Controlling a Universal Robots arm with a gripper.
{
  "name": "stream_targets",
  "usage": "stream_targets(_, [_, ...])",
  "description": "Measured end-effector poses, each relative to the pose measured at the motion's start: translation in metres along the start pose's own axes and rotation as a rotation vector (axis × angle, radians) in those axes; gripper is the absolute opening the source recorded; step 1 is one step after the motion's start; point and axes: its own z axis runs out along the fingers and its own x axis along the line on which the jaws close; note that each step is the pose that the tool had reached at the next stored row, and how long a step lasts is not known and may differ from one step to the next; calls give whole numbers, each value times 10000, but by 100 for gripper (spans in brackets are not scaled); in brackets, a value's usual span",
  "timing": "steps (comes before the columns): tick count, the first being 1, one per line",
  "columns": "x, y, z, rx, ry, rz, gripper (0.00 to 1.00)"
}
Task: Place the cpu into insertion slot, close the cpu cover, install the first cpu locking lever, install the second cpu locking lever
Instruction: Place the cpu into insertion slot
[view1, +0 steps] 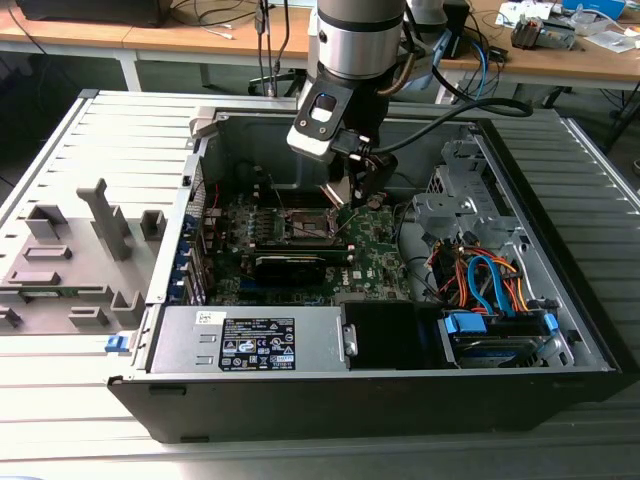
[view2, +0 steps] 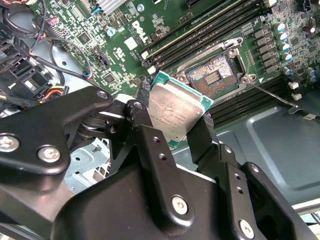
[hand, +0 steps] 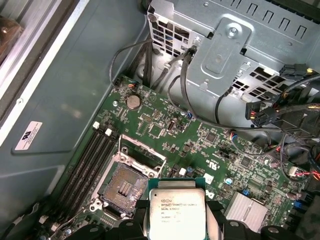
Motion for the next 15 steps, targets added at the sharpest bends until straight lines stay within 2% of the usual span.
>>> stream_targets(6, [0,0,0,-1,7,10,55])
stream_targets(9, [-1,1,0,27,23,17,55])
stream_targets(13, [-1,2,0,131,79,27,55])
stream_targets(15, [-1,2,2,247,143,36,55])
